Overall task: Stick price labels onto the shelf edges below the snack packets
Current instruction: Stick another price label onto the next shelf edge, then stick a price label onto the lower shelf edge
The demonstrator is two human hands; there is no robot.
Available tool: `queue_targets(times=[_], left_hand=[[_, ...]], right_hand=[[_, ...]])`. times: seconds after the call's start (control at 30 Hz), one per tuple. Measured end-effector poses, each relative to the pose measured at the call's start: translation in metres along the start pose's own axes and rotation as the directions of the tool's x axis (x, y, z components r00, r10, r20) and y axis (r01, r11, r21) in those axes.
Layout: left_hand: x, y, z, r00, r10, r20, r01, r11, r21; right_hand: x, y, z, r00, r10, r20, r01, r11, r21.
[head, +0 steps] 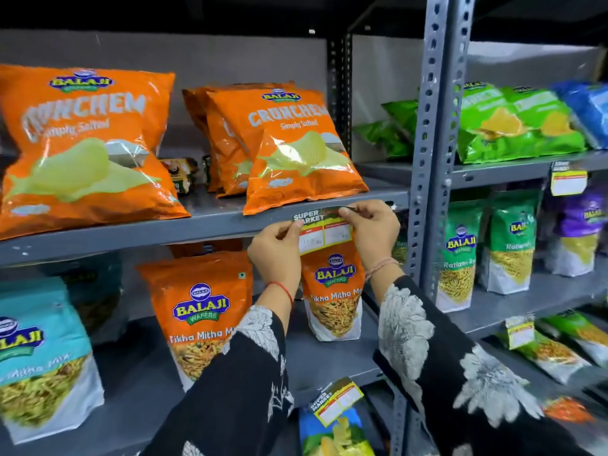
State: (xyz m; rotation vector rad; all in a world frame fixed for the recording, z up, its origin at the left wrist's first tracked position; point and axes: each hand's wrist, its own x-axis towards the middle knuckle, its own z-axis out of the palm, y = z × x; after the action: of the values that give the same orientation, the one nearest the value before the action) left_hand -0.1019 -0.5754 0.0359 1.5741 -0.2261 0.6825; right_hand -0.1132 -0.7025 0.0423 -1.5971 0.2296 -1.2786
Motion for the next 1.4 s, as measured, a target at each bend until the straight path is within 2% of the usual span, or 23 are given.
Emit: queue_targets(times=[0.17,0.33,0.4,0.47,0.53,0.57,0.6,0.63,0.67,0.73,0.8,0.87,0.97,1.07,1.13,1.2,1.27,1.33,1.4], left_hand=[[0.006,0.0,0.005,1.0,0.008,-0.025,-0.008,1.0,0.002],[0.017,0.005,0.006,0.997,-0.058,-0.059,0.062,0.997,0.055],[0.022,0.008,0.003,0.996,-0.091,-0.017,0.092,0.991,0.101],[0.029,0.004,-0.004,0.992,-0.119,0.035,0.112,0.982,0.152],[0.033,-0.003,-0.017,0.991,-0.125,0.056,0.111,0.973,0.2],[0.034,-0.009,-0.028,0.992,-0.107,0.061,0.09,0.967,0.238],[0.033,-0.017,-0.043,0.996,-0.073,0.056,0.055,0.959,0.277],[0.03,-0.03,-0.063,0.998,-0.037,0.044,0.022,0.95,0.31],[0.024,-0.044,-0.083,1.0,-0.009,0.022,0.001,0.943,0.332],[0.009,-0.085,-0.136,0.999,-0.026,-0.042,0.039,0.932,0.359],[-0.006,-0.13,-0.197,0.988,-0.095,-0.118,0.135,0.907,0.4],[-0.022,-0.171,-0.26,0.957,-0.189,-0.219,0.269,0.861,0.431],[-0.038,-0.225,-0.36,0.838,-0.345,-0.423,0.523,0.73,0.44],[-0.045,-0.261,-0.442,0.677,-0.47,-0.566,0.708,0.628,0.325],[-0.041,-0.28,-0.486,0.589,-0.556,-0.586,0.789,0.552,0.27],[-0.033,-0.296,-0.514,0.544,-0.566,-0.62,0.817,0.526,0.237],[-0.021,-0.313,-0.534,0.518,-0.567,-0.64,0.829,0.517,0.212],[-0.007,-0.334,-0.544,0.511,-0.64,-0.573,0.843,0.502,0.191],[0.009,-0.358,-0.552,0.504,-0.717,-0.482,0.848,0.517,0.117]], right_hand=[[0.005,0.004,0.008,1.0,-0.01,-0.027,0.009,0.999,-0.043],[0.01,0.001,0.011,0.999,-0.022,-0.031,0.017,0.991,-0.136],[0.017,-0.004,0.005,0.989,0.14,-0.045,-0.141,0.989,-0.031],[0.023,-0.01,0.0,0.952,0.307,0.009,-0.307,0.946,0.104],[0.02,-0.012,-0.001,0.937,0.341,-0.082,-0.331,0.937,0.116],[0.011,-0.013,-0.001,0.939,0.284,-0.193,-0.28,0.959,0.046],[-0.003,-0.012,0.002,0.937,0.157,-0.312,-0.188,0.979,-0.073],[-0.02,-0.007,0.006,0.924,-0.014,-0.382,-0.066,0.979,-0.195],[-0.038,-0.003,0.01,0.909,-0.171,-0.381,0.063,0.958,-0.281],[-0.082,0.008,0.03,0.909,-0.341,-0.239,0.254,0.909,-0.33],[-0.13,0.018,0.06,0.916,-0.399,-0.04,0.371,0.881,-0.293],[-0.178,0.029,0.09,0.882,-0.433,0.186,0.469,0.844,-0.259],[-0.255,0.037,0.147,0.735,-0.431,0.523,0.588,0.79,-0.176],[-0.328,0.033,0.199,0.527,-0.467,0.71,0.66,0.751,0.004],[-0.375,0.024,0.234,0.408,-0.414,0.814,0.645,0.761,0.064],[-0.412,0.013,0.267,0.303,-0.317,0.899,0.592,0.801,0.083],[-0.445,0.007,0.303,0.178,-0.271,0.946,0.59,0.799,0.118],[-0.468,0.005,0.333,0.071,-0.238,0.969,0.603,0.784,0.149],[-0.486,0.003,0.364,0.047,-0.152,0.987,0.587,0.804,0.096]])
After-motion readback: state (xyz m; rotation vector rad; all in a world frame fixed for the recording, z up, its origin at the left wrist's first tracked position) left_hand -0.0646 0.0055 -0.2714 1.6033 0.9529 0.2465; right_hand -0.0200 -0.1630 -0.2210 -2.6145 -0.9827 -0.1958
